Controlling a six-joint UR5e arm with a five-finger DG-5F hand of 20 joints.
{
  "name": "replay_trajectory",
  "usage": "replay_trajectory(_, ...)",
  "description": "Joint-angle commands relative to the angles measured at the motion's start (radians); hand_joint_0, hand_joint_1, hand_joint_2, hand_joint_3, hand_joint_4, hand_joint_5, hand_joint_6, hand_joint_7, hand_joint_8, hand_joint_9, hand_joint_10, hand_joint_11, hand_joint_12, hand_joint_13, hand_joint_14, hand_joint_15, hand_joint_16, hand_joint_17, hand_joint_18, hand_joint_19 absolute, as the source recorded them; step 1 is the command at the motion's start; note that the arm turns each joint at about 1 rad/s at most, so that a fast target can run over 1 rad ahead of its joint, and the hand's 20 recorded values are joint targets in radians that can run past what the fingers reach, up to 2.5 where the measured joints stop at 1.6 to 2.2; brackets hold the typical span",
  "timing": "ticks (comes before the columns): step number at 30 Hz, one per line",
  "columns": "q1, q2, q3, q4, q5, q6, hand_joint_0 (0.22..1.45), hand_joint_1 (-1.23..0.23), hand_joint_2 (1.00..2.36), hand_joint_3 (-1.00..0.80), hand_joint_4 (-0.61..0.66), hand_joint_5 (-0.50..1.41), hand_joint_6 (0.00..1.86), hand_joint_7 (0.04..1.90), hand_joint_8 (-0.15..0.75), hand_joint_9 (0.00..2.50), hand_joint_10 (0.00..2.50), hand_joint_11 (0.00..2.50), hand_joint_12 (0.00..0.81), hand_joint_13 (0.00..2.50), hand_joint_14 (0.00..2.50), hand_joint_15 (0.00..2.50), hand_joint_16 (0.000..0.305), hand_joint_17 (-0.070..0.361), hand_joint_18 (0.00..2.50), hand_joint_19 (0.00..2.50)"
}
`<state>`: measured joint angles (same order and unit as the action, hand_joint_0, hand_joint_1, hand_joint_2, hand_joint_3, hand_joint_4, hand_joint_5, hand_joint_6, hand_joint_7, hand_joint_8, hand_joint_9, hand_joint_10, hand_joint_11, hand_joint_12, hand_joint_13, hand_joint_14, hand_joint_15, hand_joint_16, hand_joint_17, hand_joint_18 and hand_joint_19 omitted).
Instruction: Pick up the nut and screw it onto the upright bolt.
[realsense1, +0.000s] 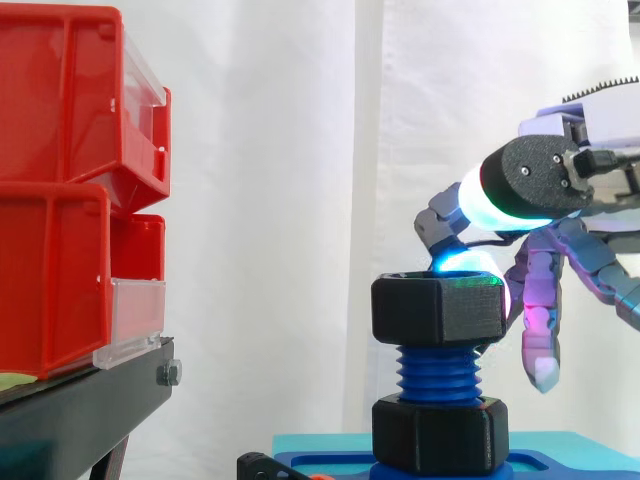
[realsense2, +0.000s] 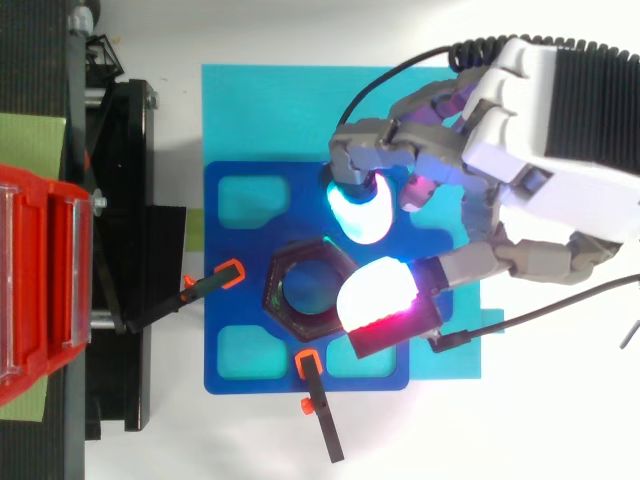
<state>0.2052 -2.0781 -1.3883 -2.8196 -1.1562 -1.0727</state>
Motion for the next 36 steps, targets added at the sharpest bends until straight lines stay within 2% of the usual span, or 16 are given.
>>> replay_trajectory(1, -0.006, 0.012, 0.0, -0.017, -0.002, 0.0, 0.51, -0.41, 1.0, -0.5, 0.07, 0.12, 0.5, 1.42, 0.188, 1.99, 0.01, 0.31, 0.171, 1.42, 0.0, 0.01, 0.001, 0.003, 0.98, 0.0)
replay_trajectory(2, -0.009, 0.02, 0.0, -0.028, -0.002, 0.0, 0.51, -0.41, 1.0, -0.5, 0.06, 0.11, 0.5, 1.41, 0.185, 1.97, 0.01, 0.31, 0.169, 1.41, 0.0, 0.01, 0.002, 0.004, 0.94, 0.0)
replay_trajectory(3, -0.01, 0.021, -0.001, -0.032, -0.002, 0.0, 0.51, -0.41, 1.0, -0.5, 0.11, 0.09, 0.5, 1.35, 0.228, 1.89, 0.01, 0.3, 0.187, 1.34, 0.0, 0.01, 0.005, 0.012, 0.87, 0.0)
replay_trajectory(5, -0.013, 0.03, 0.0, -0.037, -0.002, 0.0, 0.51, -0.4, 1.0, -0.5, 0.15, 0.07, 0.5, 1.26, 0.258, 1.83, 0.01, 0.29, 0.209, 1.29, 0.0, 0.01, 0.009, 0.019, 0.8, 0.0)
replay_trajectory(7, -0.018, 0.049, 0.0, -0.043, -0.002, -0.001, 0.5, -0.4, 1.0, -0.5, 0.2, 0.05, 0.5, 1.19, 0.259, 1.74, 0.01, 0.26, 0.222, 1.03, 0.0, 0.0, 0.012, 0.028, 0.63, 0.0)
replay_trajectory(11, -0.036, 0.093, 0.002, -0.046, -0.003, -0.006, 0.5, -0.4, 1.0, -0.5, 0.27, 0.01, 0.5, 1.04, 0.265, 1.61, 0.01, 0.22, 0.239, 0.92, 0.0, 0.0, 0.013, 0.03, 0.5, 0.0)
replay_trajectory(14, -0.046, 0.101, 0.014, -0.046, -0.007, -0.015, 0.49, -0.4, 1.0, -0.5, 0.28, -0.02, 0.5, 0.94, 0.264, 1.5, 0.01, 0.17, 0.251, 0.85, 0.0, 0.0, 0.017, 0.038, 0.4, 0.0)
replay_trajectory(17, -0.067, 0.101, 0.075, -0.067, -0.033, -0.035, 0.49, -0.4, 1.0, -0.5, 0.28, -0.06, 0.5, 0.83, 0.257, 1.38, 0.0, 0.07, 0.265, 0.75, 0.0, 0.0, 0.021, 0.047, 0.33, 0.0)
replay_trajectory(19, -0.073, 0.101, 0.083, -0.067, -0.057, -0.049, 0.48, -0.41, 1.0, -0.5, 0.24, -0.1, 0.5, 0.73, 0.245, 1.19, 0.0, 0.0, 0.268, 0.57, 0.0, 0.0, 0.025, 0.056, 0.1, 0.0)
replay_trajectory(21, -0.076, 0.101, 0.083, -0.055, -0.088, -0.075, 0.47, -0.4, 1.0, -0.5, 0.21, -0.12, 0.5, 0.67, 0.272, 1.05, 0.0, 0.0, 0.267, 0.45, 0.0, 0.0, 0.027, 0.062, 0.0, 0.0)
replay_trajectory(24, -0.072, 0.093, 0.083, -0.018, -0.129, -0.118, 0.45, -0.38, 1.0, -0.5, 0.16, -0.15, 0.5, 0.6, 0.268, 0.81, 0.0, 0.0, 0.268, 0.24, 0.0, 0.0, 0.033, 0.075, 0.0, 0.0)
replay_trajectory(26, -0.067, 0.085, 0.083, -0.009, -0.135, -0.122, 0.45, -0.37, 1.0, -0.5, 0.16, -0.15, 0.5, 0.59, 0.253, 0.72, 0.0, 0.0, 0.277, 0.16, 0.0, 0.0, 0.037, 0.082, 0.0, 0.0)
replay_trajectory(27, -0.063, 0.05, 0.083, 0.009, -0.145, -0.124, 0.45, -0.36, 1.0, -0.5, 0.15, -0.16, 0.5, 0.58, 0.247, 0.68, 0.0, 0.0, 0.285, 0.12, 0.0, 0.0, 0.039, 0.087, 0.0, 0.0)
replay_trajectory(30, -0.061, 0.003, 0.083, 0.032, -0.146, -0.115, 0.44, -0.35, 1.0, -0.5, 0.14, -0.17, 0.5, 0.56, 0.238, 0.52, 0.0, 0.0, 0.295, 0.06, 0.0, 0.0, 0.041, 0.093, 0.0, 0.0)
replay_trajectory(33, -0.058, -0.019, 0.083, 0.081, -0.158, -0.101, 0.43, -0.33, 1.0, -0.5, 0.11, -0.19, 0.5, 0.55, 0.208, 0.39, 0.0, 0.0, 0.298, 0.0, 0.0, 0.0, 0.043, 0.097, 0.0, 0.0)
replay_trajectory(36, -0.05, -0.019, 0.083, 0.1, -0.175, -0.101, 0.43, -0.32, 1.0, -0.5, 0.09, -0.21, 0.5, 0.54, 0.191, 0.26, 0.0, 0.0, 0.304, 0.0, 0.0, 0.0, 0.044, 0.099, 0.0, 0.0)
